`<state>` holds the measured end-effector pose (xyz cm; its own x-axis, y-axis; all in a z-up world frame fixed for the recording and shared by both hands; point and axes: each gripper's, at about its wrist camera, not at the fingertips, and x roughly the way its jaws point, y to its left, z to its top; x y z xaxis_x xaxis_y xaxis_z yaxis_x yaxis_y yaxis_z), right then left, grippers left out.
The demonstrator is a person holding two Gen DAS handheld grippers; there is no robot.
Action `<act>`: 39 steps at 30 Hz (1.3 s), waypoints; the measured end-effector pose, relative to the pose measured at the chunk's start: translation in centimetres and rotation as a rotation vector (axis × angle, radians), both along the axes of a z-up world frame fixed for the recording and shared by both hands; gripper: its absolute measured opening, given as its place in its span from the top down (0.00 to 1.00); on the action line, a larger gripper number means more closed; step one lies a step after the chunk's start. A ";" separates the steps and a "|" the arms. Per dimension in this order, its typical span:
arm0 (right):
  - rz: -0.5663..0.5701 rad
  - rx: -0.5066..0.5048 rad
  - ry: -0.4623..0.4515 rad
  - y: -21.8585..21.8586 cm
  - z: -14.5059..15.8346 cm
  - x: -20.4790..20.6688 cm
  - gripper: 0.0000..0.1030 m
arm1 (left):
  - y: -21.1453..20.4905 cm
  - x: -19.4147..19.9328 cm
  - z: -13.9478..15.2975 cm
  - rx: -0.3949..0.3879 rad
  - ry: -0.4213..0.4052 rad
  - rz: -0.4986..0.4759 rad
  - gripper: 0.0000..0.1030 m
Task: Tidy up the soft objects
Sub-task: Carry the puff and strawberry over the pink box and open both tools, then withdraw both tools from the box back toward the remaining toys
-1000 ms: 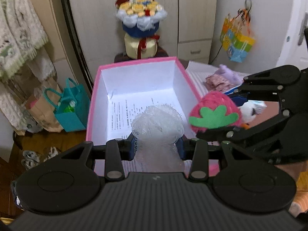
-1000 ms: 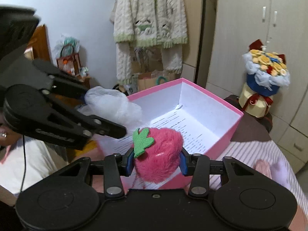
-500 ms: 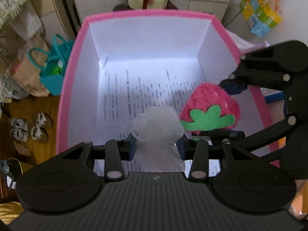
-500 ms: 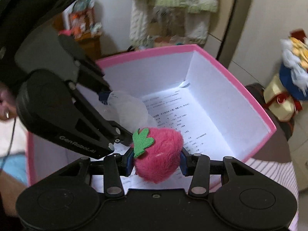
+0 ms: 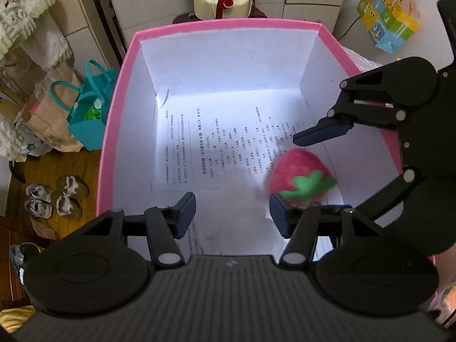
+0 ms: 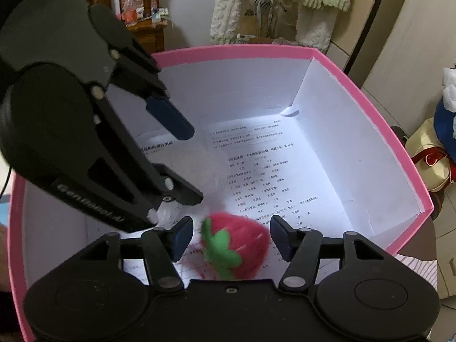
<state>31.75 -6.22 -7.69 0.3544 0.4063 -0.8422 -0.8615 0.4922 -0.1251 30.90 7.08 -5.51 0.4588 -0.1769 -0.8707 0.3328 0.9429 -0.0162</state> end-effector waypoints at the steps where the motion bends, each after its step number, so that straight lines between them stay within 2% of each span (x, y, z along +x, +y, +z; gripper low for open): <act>1: -0.008 0.014 0.000 -0.2 0.3 -0.2 0.37 | 0.1 -0.3 0.2 -0.004 -0.010 -0.003 0.45; 5: -0.030 0.061 -0.017 -1.2 1.6 -1.1 0.37 | 0.5 -1.9 1.5 -0.013 -0.046 -0.015 0.45; 10: -0.106 0.143 -0.009 -2.8 3.5 -2.4 0.37 | 1.1 -3.9 3.3 0.016 -0.133 -0.007 0.43; 18: -0.180 0.247 -0.011 -5.1 5.6 -5.6 0.37 | 2.0 -7.9 6.0 -0.024 -0.194 -0.036 0.42; 27: -0.222 0.279 -0.032 -5.9 7.4 -10.0 0.37 | 1.2 -13.3 8.0 -0.016 -0.255 -0.117 0.39; 35: -0.216 0.281 -0.089 -6.8 9.2 -14.5 0.35 | 0.2 -17.8 9.1 0.003 -0.307 -0.176 0.38; 39: -0.209 0.286 -0.101 -7.5 9.7 -16.6 0.33 | -0.3 -19.6 9.4 0.006 -0.321 -0.205 0.34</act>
<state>15.16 -13.72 2.04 0.5302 0.5303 -0.6615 -0.7290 0.6835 -0.0364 11.28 6.75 3.91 0.6641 -0.2882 -0.6899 0.5015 0.8560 0.1251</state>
